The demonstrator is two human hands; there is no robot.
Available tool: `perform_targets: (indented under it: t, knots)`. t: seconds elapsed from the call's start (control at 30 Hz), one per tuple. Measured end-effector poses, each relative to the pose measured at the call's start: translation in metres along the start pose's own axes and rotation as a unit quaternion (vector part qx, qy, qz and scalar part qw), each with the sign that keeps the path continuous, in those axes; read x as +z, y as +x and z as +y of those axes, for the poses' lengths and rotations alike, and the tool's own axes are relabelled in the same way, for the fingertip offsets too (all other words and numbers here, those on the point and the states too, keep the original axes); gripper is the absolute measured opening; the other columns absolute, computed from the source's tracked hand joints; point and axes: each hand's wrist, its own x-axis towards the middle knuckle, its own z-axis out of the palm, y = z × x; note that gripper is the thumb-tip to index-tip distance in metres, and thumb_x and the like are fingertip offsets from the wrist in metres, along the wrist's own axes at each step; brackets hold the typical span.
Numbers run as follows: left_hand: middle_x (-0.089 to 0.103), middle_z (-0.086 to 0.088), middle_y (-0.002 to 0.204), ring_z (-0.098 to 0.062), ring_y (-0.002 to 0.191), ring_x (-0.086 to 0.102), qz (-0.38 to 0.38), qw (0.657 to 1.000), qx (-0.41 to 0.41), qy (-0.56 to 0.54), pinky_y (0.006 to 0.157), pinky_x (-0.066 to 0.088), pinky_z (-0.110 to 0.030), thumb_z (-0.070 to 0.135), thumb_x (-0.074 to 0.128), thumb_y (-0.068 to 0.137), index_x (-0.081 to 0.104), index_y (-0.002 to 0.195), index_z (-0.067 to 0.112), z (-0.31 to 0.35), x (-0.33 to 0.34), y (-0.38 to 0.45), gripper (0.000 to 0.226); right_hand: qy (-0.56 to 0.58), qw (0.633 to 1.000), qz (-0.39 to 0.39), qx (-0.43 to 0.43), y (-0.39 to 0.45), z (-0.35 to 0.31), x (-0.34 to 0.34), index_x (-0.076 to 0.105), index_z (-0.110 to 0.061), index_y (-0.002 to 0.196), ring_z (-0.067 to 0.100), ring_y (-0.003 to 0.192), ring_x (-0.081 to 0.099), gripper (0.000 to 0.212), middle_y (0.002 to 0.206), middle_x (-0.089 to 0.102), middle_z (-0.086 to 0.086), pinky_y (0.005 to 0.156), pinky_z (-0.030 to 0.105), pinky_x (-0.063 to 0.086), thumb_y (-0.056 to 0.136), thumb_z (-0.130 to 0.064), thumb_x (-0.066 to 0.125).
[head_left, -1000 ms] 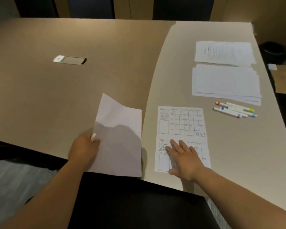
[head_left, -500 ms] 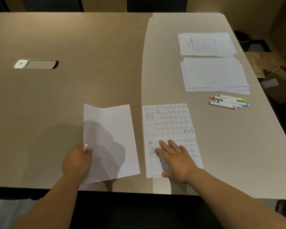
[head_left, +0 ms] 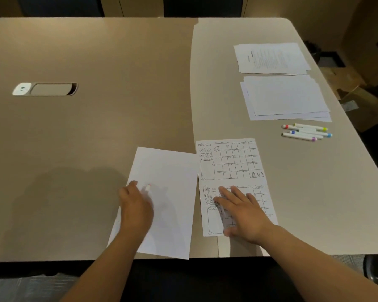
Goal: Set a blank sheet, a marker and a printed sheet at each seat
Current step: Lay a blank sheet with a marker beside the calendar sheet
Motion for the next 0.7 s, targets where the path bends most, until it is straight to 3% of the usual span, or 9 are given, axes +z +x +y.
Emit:
perform_targets:
  t: [0.1,0.17,0.27,0.7]
  knots:
    - [0.028,-0.018,0.146,-0.037,0.124,0.042,-0.039,0.999,-0.003,0.017,0.099,0.041,-0.038,0.010,0.061,0.090,0.025,0.147,0.012,0.012,0.011,-0.001,0.067,0.005,1.000,0.000,0.001,0.000,-0.001,0.000,0.010,-0.041,0.152,0.016,0.149,-0.014,0.093,0.162,-0.012,-0.016,0.119,0.048,-0.002,0.081,-0.044,0.071]
    - [0.014,-0.010,0.155,-0.036,0.135,0.029,-0.078,0.991,0.058,0.094,0.107,0.035,-0.047,0.033,0.064,0.090,0.018,0.150,0.031,0.006,0.016,-0.006,0.076,0.004,1.000,-0.001,0.000,-0.001,0.001,0.000,0.011,-0.041,0.151,0.015,0.149,-0.014,0.092,0.162,-0.012,-0.016,0.119,0.048,-0.002,0.081,-0.045,0.070]
    - [0.003,-0.002,0.161,-0.033,0.146,0.010,-0.114,0.959,0.139,0.218,0.114,0.021,-0.052,0.060,0.045,0.091,0.014,0.147,0.048,-0.011,0.023,-0.010,0.065,0.010,1.000,-0.001,0.002,-0.003,0.004,0.001,0.012,-0.042,0.151,0.015,0.149,-0.015,0.092,0.162,-0.011,-0.016,0.120,0.049,-0.003,0.081,-0.045,0.071]
    - [0.011,-0.007,0.161,-0.035,0.143,0.020,-0.072,0.958,0.088,0.263,0.111,0.030,-0.052,0.067,0.035,0.089,0.014,0.148,0.044,-0.012,0.031,-0.005,0.067,0.023,1.000,0.001,0.013,-0.008,-0.002,0.004,0.013,-0.041,0.151,0.016,0.149,-0.015,0.093,0.162,-0.010,-0.016,0.120,0.051,-0.002,0.080,-0.044,0.072]
